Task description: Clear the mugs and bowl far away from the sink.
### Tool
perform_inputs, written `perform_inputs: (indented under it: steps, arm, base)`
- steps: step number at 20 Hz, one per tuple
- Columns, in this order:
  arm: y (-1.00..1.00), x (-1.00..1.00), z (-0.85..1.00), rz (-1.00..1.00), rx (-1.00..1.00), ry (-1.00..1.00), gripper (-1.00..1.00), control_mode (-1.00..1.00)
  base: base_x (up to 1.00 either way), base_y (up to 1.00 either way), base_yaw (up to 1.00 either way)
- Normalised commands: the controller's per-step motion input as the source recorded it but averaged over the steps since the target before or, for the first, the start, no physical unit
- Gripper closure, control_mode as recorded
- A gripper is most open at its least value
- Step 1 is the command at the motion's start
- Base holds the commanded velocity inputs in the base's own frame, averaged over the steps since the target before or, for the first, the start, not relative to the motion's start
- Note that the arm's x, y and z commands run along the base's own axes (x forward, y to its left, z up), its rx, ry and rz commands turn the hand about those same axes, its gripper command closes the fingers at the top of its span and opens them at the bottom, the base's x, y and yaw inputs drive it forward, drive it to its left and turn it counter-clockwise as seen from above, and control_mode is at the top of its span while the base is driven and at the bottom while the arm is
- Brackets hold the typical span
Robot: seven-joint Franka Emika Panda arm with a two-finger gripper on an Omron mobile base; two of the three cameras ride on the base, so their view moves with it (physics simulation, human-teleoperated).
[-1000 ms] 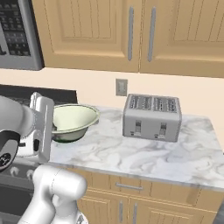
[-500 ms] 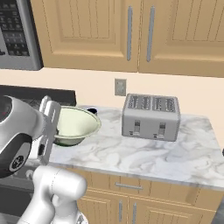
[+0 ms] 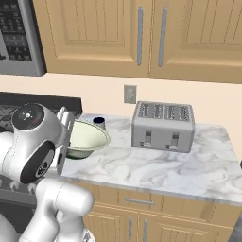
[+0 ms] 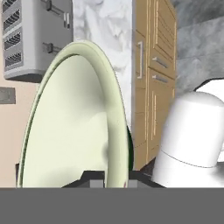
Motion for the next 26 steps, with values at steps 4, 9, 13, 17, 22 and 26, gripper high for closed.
perform_inputs:
  steps: [4, 9, 13, 17, 22, 26]
  arm:
    - [0.02, 0.45, -0.46, 0.11, -0.10, -0.19, 1.00, -1.00]
    - [0.03, 0.65, -0.58, 0.14, -0.04, -0.08, 1.00, -1.00]
    - [0.00, 0.67, -0.57, 0.15, 0.00, -0.01, 1.00, -1.00]
    - [0.00, 0.61, -0.49, 0.13, 0.00, 0.00, 1.00, -1.00]
    - [0.00, 0.56, -0.49, 0.12, 0.00, -0.01, 1.00, -1.00]
    - [0.00, 0.42, -0.50, 0.12, -0.02, -0.07, 1.00, -1.00]
  base:
    - [0.00, 0.00, 0.00]
    - [0.00, 0.00, 0.00]
    - [0.00, 0.00, 0.00]
    - [0.00, 0.00, 0.00]
    - [0.00, 0.00, 0.00]
    - [0.00, 0.00, 0.00]
